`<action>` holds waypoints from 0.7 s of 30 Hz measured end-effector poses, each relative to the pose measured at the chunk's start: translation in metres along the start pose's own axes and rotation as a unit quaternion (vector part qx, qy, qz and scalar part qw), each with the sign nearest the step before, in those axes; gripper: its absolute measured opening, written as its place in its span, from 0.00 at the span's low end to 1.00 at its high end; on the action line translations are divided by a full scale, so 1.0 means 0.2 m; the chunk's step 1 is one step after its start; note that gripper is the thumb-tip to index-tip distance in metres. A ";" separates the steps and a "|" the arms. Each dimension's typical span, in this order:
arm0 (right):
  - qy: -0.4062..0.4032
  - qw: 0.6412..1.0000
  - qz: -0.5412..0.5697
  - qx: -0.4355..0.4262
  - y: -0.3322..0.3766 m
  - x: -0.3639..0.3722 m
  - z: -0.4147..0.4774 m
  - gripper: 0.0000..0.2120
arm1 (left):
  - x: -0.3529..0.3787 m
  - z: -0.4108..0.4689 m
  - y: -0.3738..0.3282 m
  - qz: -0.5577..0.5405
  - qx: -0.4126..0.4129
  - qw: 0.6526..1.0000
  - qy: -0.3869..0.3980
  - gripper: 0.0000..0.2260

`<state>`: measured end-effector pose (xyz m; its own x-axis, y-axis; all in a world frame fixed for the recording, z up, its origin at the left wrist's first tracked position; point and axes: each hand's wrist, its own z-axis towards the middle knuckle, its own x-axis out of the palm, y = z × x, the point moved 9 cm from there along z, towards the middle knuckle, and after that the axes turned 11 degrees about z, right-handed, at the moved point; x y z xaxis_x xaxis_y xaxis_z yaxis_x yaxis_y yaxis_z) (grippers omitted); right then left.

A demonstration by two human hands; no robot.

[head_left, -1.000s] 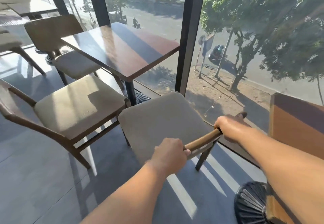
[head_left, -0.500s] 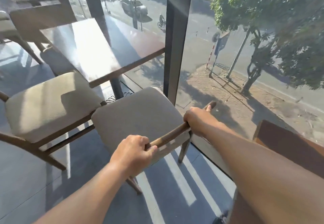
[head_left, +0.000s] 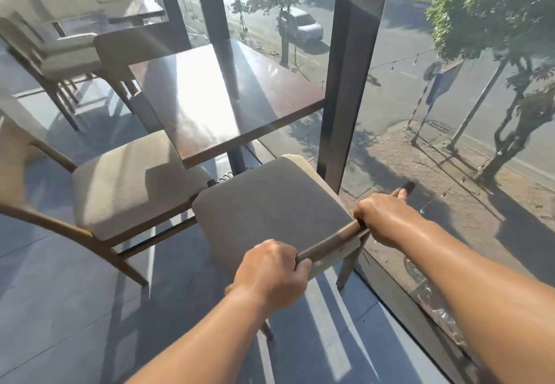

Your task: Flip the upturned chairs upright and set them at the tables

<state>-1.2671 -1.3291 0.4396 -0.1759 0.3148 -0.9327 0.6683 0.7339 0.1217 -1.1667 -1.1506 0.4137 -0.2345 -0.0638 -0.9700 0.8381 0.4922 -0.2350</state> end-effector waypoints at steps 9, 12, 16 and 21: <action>-0.010 1.000 -0.025 -0.005 0.00 -0.02 0.13 0.17 | -0.03 0.10 0.02 -0.018 0.002 1.000 -0.014 0.20; -0.024 1.000 -0.004 -0.007 -0.04 0.05 0.12 0.17 | -0.03 0.08 0.04 -0.038 -0.005 0.999 -0.003 0.19; -0.035 0.996 0.084 -0.006 -0.04 0.13 0.01 0.35 | -0.07 0.02 0.04 -0.046 0.000 0.998 0.039 0.18; 0.000 0.979 0.203 -0.005 0.11 0.09 -0.23 0.32 | -0.22 -0.12 0.11 -0.144 -0.029 0.987 0.067 0.10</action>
